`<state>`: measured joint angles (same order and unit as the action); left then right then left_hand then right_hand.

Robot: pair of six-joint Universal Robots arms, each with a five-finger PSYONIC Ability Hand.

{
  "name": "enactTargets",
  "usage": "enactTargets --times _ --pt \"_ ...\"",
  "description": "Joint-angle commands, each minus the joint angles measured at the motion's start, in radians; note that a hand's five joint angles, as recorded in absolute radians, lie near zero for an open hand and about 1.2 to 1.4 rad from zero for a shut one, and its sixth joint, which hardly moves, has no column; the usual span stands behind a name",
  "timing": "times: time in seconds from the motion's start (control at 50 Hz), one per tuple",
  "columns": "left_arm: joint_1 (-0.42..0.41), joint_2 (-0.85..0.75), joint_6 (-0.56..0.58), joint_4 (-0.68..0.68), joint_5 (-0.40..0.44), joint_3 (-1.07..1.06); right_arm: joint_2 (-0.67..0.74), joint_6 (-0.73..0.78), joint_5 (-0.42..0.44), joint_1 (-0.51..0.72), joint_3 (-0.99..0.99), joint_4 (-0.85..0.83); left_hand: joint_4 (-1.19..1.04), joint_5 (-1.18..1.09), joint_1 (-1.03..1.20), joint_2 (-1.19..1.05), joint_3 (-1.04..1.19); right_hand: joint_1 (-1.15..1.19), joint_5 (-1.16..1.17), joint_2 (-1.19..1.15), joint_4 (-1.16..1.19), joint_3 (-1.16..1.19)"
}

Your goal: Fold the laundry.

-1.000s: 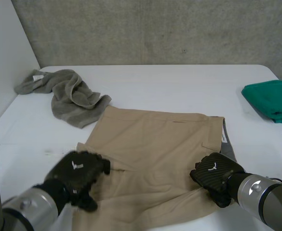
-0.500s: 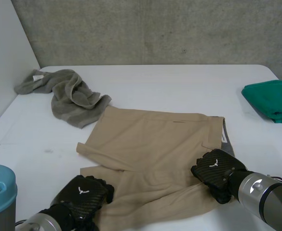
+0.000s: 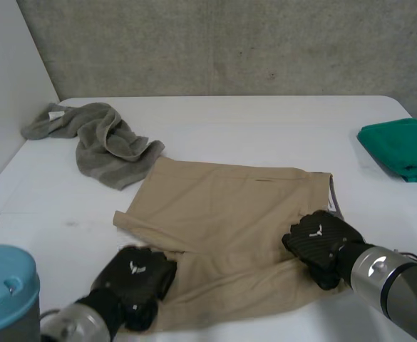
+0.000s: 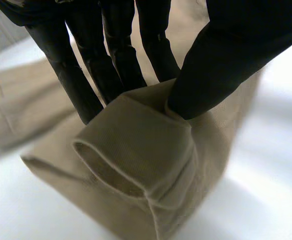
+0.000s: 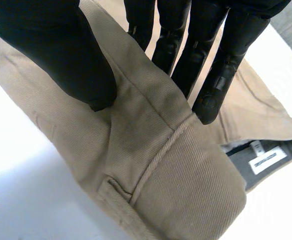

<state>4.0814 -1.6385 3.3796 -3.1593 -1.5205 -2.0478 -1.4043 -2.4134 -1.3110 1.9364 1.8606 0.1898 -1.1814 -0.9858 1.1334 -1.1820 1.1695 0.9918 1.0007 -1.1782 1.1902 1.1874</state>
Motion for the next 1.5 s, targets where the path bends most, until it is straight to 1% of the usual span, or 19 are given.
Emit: enactTargets --times 0.02,0.2,0.36,0.54,0.66,0.7,0.72,0.74,0.76,0.78,0.8,0.86,0.98,1.14,1.22,1.28,1.38,1.42,1.5 --pt "0.010 -0.104 0.064 -0.114 -0.003 0.176 0.024 -0.007 -0.004 0.003 -0.110 -0.052 -0.215 -0.236 0.263 -0.214 0.227 0.404 0.221 -0.218 0.206 0.209" --pt "0.031 -0.391 0.217 -0.172 -0.024 0.506 0.238 -0.021 -0.080 0.016 -0.381 -0.174 -0.215 -0.236 0.263 -0.214 0.227 0.404 0.221 -0.218 0.206 0.209" --pt "0.074 -0.655 0.285 -0.229 -0.136 0.828 0.482 -0.016 -0.123 0.015 -0.656 -0.260 -0.215 -0.236 0.263 -0.214 0.227 0.404 0.221 -0.218 0.206 0.209" --pt "0.085 -0.862 0.363 -0.476 -0.130 1.041 0.726 0.000 -0.160 0.016 -0.923 -0.313 -0.215 -0.236 0.263 -0.214 0.227 0.404 0.221 -0.218 0.206 0.209" --pt "0.088 -0.949 0.365 -0.519 -0.077 1.117 0.872 0.052 -0.183 0.016 -1.070 -0.306 -0.201 -0.222 0.249 -0.200 0.213 0.404 0.221 -0.218 0.206 0.209" --pt "0.089 -0.975 0.365 -0.524 -0.040 1.130 0.887 0.066 -0.197 0.018 -1.092 -0.306 0.141 0.120 -0.093 0.142 -0.129 0.344 0.161 -0.158 0.146 0.149" --pt "0.089 -0.981 0.363 -0.525 -0.029 1.131 0.895 0.072 -0.217 0.018 -1.106 -0.308 0.355 0.334 -0.307 0.356 -0.343 -0.086 -0.270 0.273 -0.285 -0.282" --pt "0.089 -0.986 0.363 -0.527 -0.018 1.132 0.897 0.073 -0.231 0.018 -1.112 -0.309 0.587 0.566 -0.539 0.587 -0.575 -0.303 -0.486 0.489 -0.501 -0.498" --pt "0.089 -0.988 0.363 -0.537 -0.006 1.132 0.898 0.070 -0.249 0.018 -1.118 -0.314 0.955 0.934 -0.907 0.956 -0.943 -0.517 -0.701 0.703 -0.716 -0.713" --pt "0.089 -0.988 0.363 -0.547 -0.004 1.132 0.897 0.068 -0.267 0.018 -1.124 -0.314 1.007 0.986 -0.959 1.007 -0.995 -0.766 -0.950 0.953 -0.965 -0.962" --pt "0.089 -0.985 0.362 -0.557 -0.006 1.132 0.884 0.059 -0.313 0.018 -1.133 -0.311 1.006 0.985 -0.958 1.007 -0.994 -0.817 -1.001 1.004 -1.016 -1.013" --pt "0.091 -0.959 0.360 -0.584 -0.013 1.124 0.831 0.033 -0.349 0.024 -1.129 -0.314 0.997 0.976 -0.949 0.998 -0.985 -0.817 -1.001 1.004 -1.016 -1.013" --pt "0.125 -0.783 0.348 -0.573 -0.041 1.004 0.622 -0.117 -0.326 0.010 -1.042 -0.300 1.003 0.982 -0.955 1.004 -0.991 -0.817 -1.001 1.004 -1.016 -1.013" --pt "0.139 -0.502 0.233 -0.532 -0.034 0.688 0.374 -0.177 -0.186 -0.042 -0.795 -0.084 1.006 0.985 -0.958 1.007 -0.994 -0.817 -1.001 1.004 -1.016 -1.013" --pt "0.140 -0.408 0.161 -0.475 -0.029 0.563 0.344 -0.191 -0.162 -0.111 -0.651 0.009 1.006 0.985 -0.958 1.007 -0.994 -0.817 -1.001 1.004 -1.016 -1.013" --pt "0.140 -0.373 0.123 -0.438 -0.017 0.500 0.338 -0.220 -0.148 -0.143 -0.539 -0.004 1.006 0.985 -0.958 1.007 -0.994 -0.817 -1.001 1.004 -1.016 -1.013" --pt "0.142 -0.336 0.064 -0.413 0.023 0.385 0.337 -0.233 -0.094 -0.166 -0.397 -0.111 1.006 0.985 -0.958 1.007 -0.994 -0.751 -0.935 0.938 -0.950 -0.947" --pt "0.142 -0.336 0.058 -0.412 0.028 0.365 0.343 -0.233 -0.055 -0.178 -0.348 -0.180 1.006 0.985 -0.958 1.007 -0.994 -0.725 -0.908 0.911 -0.923 -0.921" --pt "0.142 -0.342 0.058 -0.412 0.028 0.345 0.381 -0.234 -0.034 -0.197 -0.316 -0.268 1.006 0.985 -0.958 1.007 -0.994 -0.593 -0.776 0.779 -0.791 -0.789"
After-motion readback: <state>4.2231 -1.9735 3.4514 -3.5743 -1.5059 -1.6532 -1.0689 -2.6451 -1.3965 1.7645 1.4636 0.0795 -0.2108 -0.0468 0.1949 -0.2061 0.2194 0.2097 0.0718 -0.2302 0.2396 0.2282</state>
